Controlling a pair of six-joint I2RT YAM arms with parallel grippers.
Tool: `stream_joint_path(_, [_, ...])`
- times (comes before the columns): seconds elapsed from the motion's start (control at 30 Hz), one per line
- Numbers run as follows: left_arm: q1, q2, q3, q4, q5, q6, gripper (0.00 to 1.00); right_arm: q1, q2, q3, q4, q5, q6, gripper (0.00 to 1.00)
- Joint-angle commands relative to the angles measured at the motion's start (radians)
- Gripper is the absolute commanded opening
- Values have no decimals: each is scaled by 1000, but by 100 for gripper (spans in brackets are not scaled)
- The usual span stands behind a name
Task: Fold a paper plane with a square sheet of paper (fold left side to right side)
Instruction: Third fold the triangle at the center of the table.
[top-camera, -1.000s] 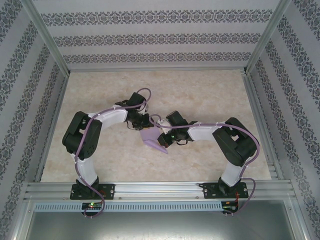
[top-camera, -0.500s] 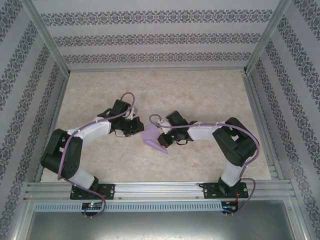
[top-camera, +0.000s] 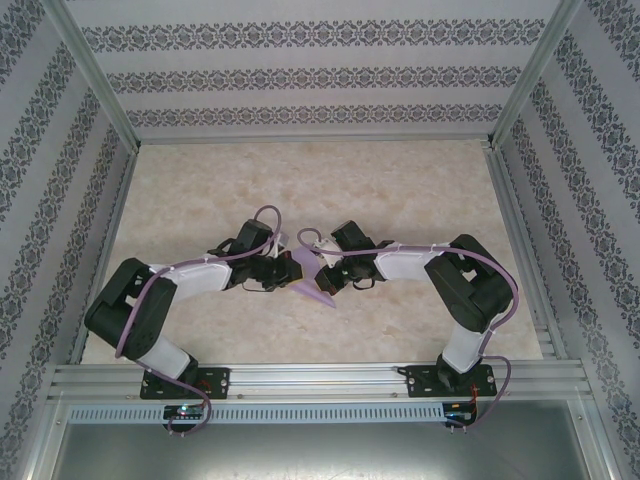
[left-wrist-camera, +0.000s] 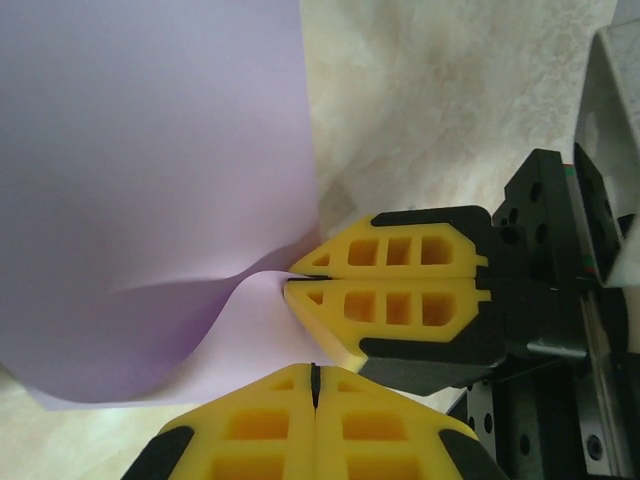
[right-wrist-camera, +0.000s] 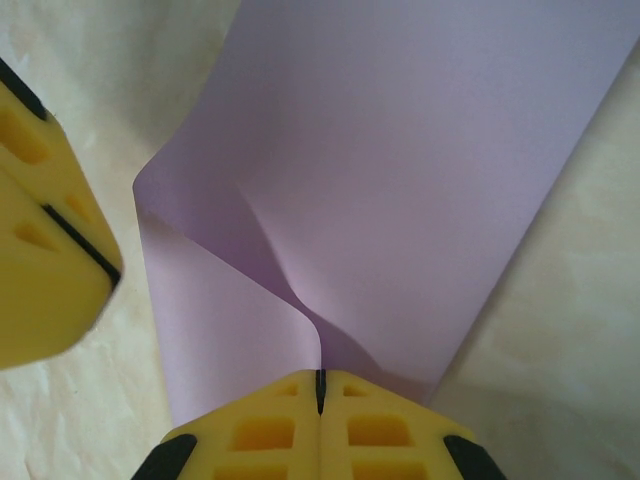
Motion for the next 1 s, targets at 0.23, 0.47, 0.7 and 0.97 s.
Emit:
stream_joint_path(0.23, [-36, 76, 17, 21, -49, 13, 7, 9, 39, 11, -69, 31, -25, 0])
stream_joint_path(0.47, [-35, 85, -5, -6, -73, 28, 6, 9, 45, 18, -72, 31, -27, 0])
stream_joint_path(0.7, [-36, 107, -16, -20, -99, 40, 5, 8, 49, 21, -72, 29, -28, 0])
stream_joint_path(0.97, [-35, 107, -61, -24, -132, 42, 4, 1, 22, 35, -72, 25, -7, 0])
